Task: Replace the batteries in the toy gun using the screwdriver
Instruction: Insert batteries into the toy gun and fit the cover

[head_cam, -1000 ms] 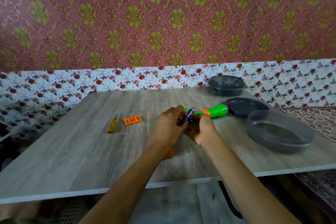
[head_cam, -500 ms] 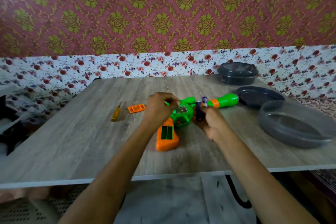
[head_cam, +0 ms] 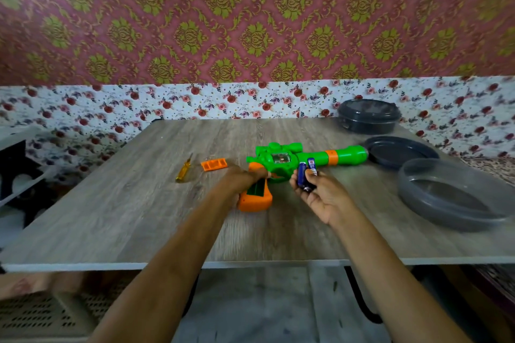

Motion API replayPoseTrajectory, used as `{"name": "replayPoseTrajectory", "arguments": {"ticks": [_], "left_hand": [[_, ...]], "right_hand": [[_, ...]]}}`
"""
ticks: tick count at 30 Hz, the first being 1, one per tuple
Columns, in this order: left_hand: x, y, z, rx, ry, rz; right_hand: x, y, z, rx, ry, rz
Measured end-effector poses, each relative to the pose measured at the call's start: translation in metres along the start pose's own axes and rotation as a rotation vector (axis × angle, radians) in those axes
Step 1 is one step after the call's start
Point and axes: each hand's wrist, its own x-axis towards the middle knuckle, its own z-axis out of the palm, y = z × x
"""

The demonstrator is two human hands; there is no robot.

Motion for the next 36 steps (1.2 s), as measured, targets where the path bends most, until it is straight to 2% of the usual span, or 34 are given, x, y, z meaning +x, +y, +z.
{"name": "replayPoseTrajectory", "arguments": {"ticks": [3, 7, 13, 21, 29, 36], "left_hand": [[-0.001, 0.006, 0.005, -0.078, 0.073, 0.069], [0.003, 0.010, 0.007, -0.299, 0.013, 0.133], [0.017, 0.001, 0.005, -0.319, 0.007, 0.210], [0.040, -0.011, 0.009, -0.436, -0.033, 0.209], [0.044, -0.012, 0.016, -0.545, -0.012, 0.162], [0.041, -0.007, 0.010, -0.781, -0.002, 0.005]], "right_hand": [[0.000, -0.003, -0.001, 0.003, -0.012, -0.005], [0.003, -0.004, 0.002, 0.087, -0.024, 0.012], [0.021, -0.004, 0.009, 0.167, 0.013, 0.118], [0.058, 0.005, 0.000, 0.211, 0.017, 0.113], [0.059, 0.004, 0.002, -0.023, -0.093, 0.063], [0.045, 0.007, 0.007, -0.327, -0.143, -0.030]]}}
